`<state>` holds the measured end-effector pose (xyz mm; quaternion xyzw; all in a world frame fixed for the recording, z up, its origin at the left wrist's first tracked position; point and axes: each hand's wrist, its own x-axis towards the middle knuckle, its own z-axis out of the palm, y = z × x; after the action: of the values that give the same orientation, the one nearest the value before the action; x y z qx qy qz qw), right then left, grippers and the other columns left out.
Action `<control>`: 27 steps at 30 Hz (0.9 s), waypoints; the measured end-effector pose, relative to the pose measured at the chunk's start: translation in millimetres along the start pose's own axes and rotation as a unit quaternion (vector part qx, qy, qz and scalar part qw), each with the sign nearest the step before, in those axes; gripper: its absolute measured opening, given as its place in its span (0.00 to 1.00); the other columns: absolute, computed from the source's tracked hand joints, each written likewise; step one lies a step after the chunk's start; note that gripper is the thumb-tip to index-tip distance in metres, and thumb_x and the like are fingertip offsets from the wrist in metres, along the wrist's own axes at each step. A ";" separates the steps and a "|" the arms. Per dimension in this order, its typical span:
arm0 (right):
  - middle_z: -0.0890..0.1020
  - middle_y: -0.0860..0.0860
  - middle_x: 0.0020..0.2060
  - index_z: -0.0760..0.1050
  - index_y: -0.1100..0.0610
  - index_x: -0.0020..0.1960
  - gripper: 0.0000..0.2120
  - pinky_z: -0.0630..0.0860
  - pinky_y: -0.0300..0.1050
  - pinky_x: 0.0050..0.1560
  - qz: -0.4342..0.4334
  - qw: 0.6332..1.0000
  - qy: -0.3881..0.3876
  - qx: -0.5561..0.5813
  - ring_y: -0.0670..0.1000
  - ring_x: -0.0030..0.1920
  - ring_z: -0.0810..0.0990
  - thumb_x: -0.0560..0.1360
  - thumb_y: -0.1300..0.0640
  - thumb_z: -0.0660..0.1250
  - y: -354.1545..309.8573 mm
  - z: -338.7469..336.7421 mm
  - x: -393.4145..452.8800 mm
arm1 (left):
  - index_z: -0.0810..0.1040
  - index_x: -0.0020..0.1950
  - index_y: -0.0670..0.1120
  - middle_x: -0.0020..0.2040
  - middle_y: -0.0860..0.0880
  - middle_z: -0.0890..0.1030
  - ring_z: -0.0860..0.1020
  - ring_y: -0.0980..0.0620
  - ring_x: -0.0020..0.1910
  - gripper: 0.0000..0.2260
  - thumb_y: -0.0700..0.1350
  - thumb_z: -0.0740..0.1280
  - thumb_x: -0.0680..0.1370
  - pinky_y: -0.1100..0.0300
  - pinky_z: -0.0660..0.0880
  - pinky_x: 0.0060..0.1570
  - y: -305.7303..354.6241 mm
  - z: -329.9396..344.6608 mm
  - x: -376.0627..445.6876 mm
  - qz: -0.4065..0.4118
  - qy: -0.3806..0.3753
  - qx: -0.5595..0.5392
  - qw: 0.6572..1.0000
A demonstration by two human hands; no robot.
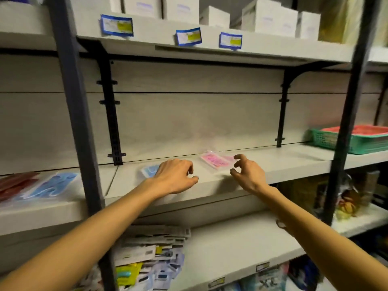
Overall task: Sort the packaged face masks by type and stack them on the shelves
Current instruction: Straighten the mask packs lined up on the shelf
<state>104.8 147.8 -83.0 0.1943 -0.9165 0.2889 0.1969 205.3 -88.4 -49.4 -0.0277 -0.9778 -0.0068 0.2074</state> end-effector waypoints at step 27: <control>0.86 0.53 0.37 0.83 0.58 0.40 0.21 0.78 0.47 0.42 0.081 0.972 -0.208 0.077 0.53 0.39 0.84 0.63 0.40 0.81 128.5 63.0 235.2 | 0.63 0.75 0.43 0.63 0.44 0.77 0.82 0.47 0.51 0.34 0.41 0.76 0.74 0.56 0.80 0.39 27.9 123.8 226.7 -0.347 -0.006 -0.455 0.820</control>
<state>-170.5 149.9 -77.5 0.1895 -0.9251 0.3269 -0.0374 -50.1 -45.9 -70.5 0.2218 -0.8099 -0.5222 0.1489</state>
